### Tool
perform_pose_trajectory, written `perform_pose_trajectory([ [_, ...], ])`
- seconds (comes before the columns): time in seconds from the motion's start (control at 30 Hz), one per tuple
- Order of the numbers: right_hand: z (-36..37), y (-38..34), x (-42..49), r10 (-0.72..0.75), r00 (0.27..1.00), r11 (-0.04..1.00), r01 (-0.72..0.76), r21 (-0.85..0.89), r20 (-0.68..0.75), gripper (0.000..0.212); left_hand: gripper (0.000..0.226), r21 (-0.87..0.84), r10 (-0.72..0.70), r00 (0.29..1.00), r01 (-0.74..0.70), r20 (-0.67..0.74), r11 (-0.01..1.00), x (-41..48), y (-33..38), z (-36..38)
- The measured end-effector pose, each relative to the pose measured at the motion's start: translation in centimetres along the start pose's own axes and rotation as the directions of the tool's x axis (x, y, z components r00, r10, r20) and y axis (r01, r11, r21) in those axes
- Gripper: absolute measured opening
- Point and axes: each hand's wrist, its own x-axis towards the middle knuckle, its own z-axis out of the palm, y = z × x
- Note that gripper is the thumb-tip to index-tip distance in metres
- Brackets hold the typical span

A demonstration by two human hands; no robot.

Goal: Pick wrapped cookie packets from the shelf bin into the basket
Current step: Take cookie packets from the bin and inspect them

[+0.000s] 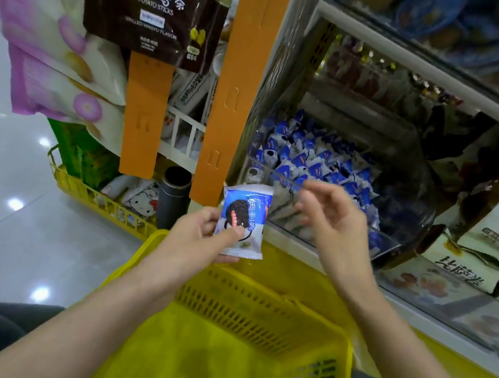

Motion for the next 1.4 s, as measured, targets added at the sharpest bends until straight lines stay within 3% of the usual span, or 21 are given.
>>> perform_pose_trajectory([
  [0.1, -0.3, -0.9, 5.6, -0.110, 0.993, 0.948, 0.093, -0.305, -0.039, 0.007, 0.019, -0.034, 0.028, 0.999, -0.029, -0.026, 0.999, 0.1, 0.6, -0.5],
  [0.23, 0.4, 0.1, 10.2, 0.210, 0.966, 0.773, -0.070, -0.631, 0.149, 0.015, 0.017, -0.085, 0.043, 0.998, -0.047, -0.045, 0.995, 0.3, 1.1, -1.0],
  [0.37, 1.2, 0.7, 11.3, 0.244, 0.952, 0.745, -0.063, -0.664, 0.183, 0.031, 0.014, -0.099, 0.078, 0.996, -0.083, -0.052, 0.992, 0.4, 1.4, -1.3],
  [0.53, 2.4, 0.5, 11.2, 0.325, 0.927, 0.692, -0.097, -0.715, 0.189, 0.026, 0.014, -0.110, 0.086, 0.995, -0.091, -0.052, 0.990, 0.3, 1.8, -1.5],
  [0.7, 1.2, -1.1, 10.5, 0.225, 0.974, 0.816, -0.198, -0.543, -0.016, 0.017, 0.017, -0.107, 0.055, 0.995, -0.064, -0.084, 0.992, 0.3, 1.9, -1.6],
  [0.8, -0.5, -2.6, 9.3, 0.070, 0.987, 0.902, -0.124, -0.413, -0.144, 0.013, 0.017, -0.090, 0.037, 0.995, -0.045, -0.091, 0.995, 0.1, 1.9, -1.6],
  [0.87, -1.3, -3.6, 8.0, 0.014, 0.988, 0.953, -0.060, -0.296, -0.156, 0.015, 0.018, -0.071, 0.016, 0.996, -0.022, -0.086, 0.997, -0.1, 1.8, -1.5],
  [1.0, -1.2, -5.4, 4.6, 0.175, 0.980, 0.983, -0.179, 0.038, 0.094, 0.019, 0.028, -0.129, -0.069, 0.996, 0.063, -0.047, 0.990, -0.3, 1.9, -1.1],
  [1.1, -0.3, -5.4, 1.8, 0.230, 0.928, 0.968, -0.250, 0.033, 0.293, 0.019, 0.039, -0.293, -0.087, 0.994, 0.104, 0.068, 0.950, -0.6, 2.1, -0.9],
  [1.2, 1.1, -5.2, -0.4, 0.282, 0.866, 0.939, -0.337, 0.066, 0.412, 0.011, 0.055, -0.275, -0.039, 0.974, 0.102, 0.224, 0.956, -1.4, 2.4, -0.8],
  [1.3, 1.8, -5.1, -1.3, 0.264, 0.871, 0.940, -0.328, 0.091, 0.414, 0.011, 0.061, -0.202, 0.006, 0.973, 0.043, 0.233, 0.978, -1.6, 2.1, -0.8],
  [1.4, 1.9, -5.0, -1.1, 0.229, 0.931, 0.970, -0.244, 0.016, 0.285, 0.019, 0.052, -0.167, 0.025, 0.974, 0.014, 0.226, 0.986, -1.7, 2.1, -0.9],
])
